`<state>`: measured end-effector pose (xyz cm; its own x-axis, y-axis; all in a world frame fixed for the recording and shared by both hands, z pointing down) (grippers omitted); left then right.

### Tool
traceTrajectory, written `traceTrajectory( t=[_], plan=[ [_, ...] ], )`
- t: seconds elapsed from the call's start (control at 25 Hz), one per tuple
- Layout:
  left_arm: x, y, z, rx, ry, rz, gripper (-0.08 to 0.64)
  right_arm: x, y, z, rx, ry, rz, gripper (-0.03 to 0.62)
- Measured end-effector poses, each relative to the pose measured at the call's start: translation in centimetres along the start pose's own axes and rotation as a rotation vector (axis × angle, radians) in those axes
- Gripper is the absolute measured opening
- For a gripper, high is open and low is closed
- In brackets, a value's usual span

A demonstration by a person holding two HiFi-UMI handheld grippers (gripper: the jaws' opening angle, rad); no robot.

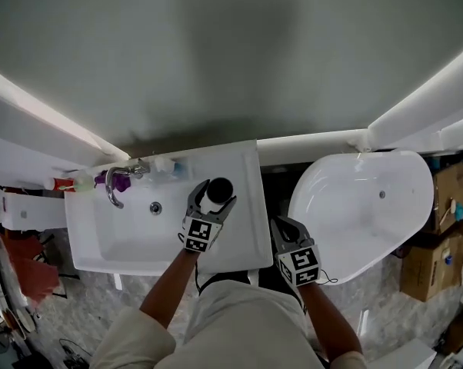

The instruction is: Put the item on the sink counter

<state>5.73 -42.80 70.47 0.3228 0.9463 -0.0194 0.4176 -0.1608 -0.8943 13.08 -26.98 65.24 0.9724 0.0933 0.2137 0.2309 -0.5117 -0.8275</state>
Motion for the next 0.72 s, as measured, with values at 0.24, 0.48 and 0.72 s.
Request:
traceTrajectory(
  t=[0.24, 0.48, 0.72],
  plan=[
    [-0.4, -1.7, -4.9, -0.010, -0.049, -0.012, 0.380, 0.8, -1.6, -0.7, -0.020, -0.067, -0.073, 0.011],
    [-1.0, -4.0, -9.1, -0.033, -0.036, 0.003, 0.378, 1.4, -2.7, -0.4, -0.035, -0.120, -0.118, 0.011],
    [-0.2, -3.9, -11.7, -0.009, -0.051, 0.005, 0.377, 2.7, -3.6, 0.2, -0.049, -0.166, -0.146, 0.011]
  ],
)
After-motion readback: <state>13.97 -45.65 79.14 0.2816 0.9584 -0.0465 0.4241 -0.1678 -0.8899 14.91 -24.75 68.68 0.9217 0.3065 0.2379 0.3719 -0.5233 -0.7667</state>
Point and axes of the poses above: the fingertips, and each gripper's own axes: z backward along the fingers, x to its right, y out of its top, the point moved 1 cm from there along z, backward along the fingers, and after that the axes turned 1 degree about z, right-handed, at the moved point
